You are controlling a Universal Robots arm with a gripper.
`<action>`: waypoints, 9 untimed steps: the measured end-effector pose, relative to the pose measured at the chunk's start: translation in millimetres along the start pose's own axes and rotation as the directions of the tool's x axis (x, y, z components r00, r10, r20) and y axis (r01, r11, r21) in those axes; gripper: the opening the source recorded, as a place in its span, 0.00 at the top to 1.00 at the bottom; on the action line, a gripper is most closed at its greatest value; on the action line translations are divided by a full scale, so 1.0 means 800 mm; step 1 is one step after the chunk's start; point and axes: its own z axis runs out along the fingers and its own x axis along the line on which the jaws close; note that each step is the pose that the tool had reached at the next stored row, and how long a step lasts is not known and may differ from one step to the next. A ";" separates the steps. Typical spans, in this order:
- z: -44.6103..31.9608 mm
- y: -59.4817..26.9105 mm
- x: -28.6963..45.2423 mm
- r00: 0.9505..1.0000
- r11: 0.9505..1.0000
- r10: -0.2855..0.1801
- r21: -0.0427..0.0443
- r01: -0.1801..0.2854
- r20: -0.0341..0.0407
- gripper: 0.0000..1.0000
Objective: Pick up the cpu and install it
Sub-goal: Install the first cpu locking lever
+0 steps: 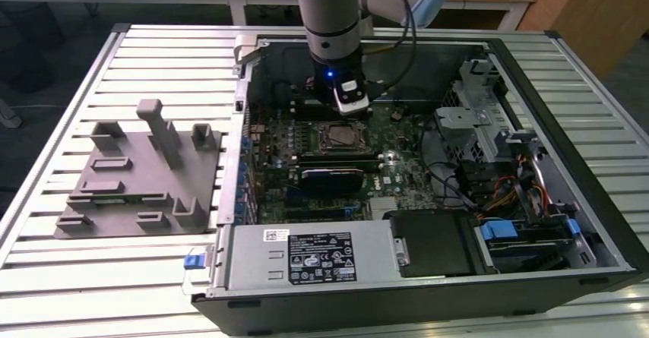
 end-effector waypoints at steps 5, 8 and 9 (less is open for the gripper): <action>0.0001 0.000 0.0030 1.000 1.000 0.008 0.001 -0.008 0.002 0.89; 0.0008 0.000 0.0033 1.000 1.000 0.013 0.003 -0.013 0.003 0.89; 0.0011 -0.001 0.0034 1.000 1.000 0.015 0.004 -0.015 0.004 0.89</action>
